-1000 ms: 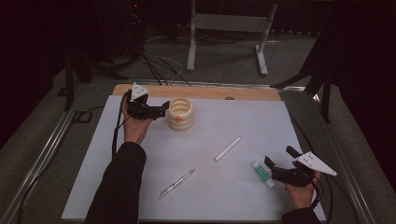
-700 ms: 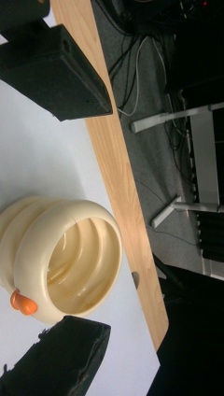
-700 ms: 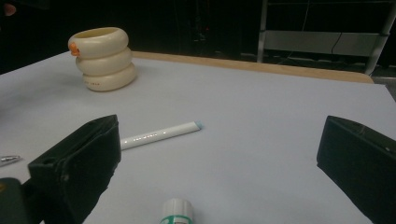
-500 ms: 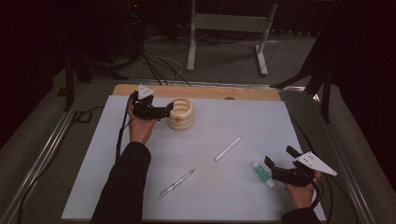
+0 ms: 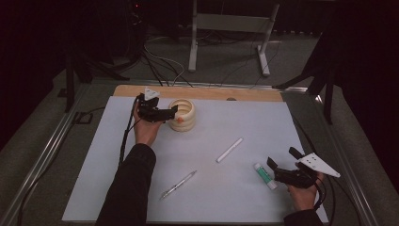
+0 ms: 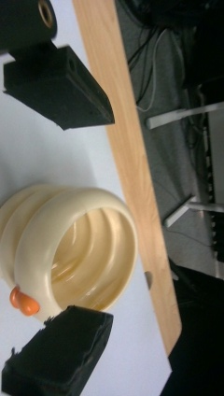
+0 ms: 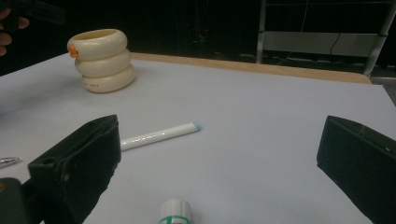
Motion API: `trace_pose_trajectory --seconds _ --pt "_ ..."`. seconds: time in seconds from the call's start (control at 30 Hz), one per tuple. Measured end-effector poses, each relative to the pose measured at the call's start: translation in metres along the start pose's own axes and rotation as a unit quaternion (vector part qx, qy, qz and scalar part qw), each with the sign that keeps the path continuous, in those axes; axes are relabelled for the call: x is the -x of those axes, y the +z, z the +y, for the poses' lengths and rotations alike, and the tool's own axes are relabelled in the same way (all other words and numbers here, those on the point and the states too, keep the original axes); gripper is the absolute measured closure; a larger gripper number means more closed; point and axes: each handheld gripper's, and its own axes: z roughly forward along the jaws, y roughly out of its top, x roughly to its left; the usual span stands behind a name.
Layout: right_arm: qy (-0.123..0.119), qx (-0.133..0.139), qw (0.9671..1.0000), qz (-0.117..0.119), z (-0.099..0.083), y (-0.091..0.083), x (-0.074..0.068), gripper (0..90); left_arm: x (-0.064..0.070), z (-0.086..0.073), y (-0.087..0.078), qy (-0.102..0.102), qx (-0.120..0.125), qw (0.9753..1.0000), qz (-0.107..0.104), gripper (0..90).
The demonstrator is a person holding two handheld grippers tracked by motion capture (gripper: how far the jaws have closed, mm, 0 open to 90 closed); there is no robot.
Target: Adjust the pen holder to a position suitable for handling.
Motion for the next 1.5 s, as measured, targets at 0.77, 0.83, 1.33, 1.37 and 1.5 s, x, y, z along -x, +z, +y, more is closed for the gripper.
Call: trace_pose_trajectory --seconds 0.77,0.83,1.33,1.37,1.5 --pt "0.001 0.0 1.0 -0.001 0.0 -0.001 0.001 0.1 -0.002 -0.018 0.015 -0.015 -0.087 0.995 0.048 78.3" --pt "0.0 0.0 1.0 -0.001 0.0 -0.001 0.001 0.1 -0.003 -0.019 0.015 -0.019 -0.084 0.9952 0.046 78.4" --pt "0.002 0.002 1.0 -0.002 0.0 -0.001 0.002 0.1 0.003 -0.016 0.01 -0.028 -0.064 0.9971 0.029 79.0" --pt "0.002 0.002 1.0 -0.002 0.0 -0.001 0.002 0.1 0.003 -0.015 0.008 -0.029 -0.062 0.9974 0.026 79.0" --pt "0.002 0.001 1.0 -0.002 0.0 -0.001 0.002 0.1 0.002 -0.012 0.003 -0.023 -0.06 0.9976 0.027 78.9"
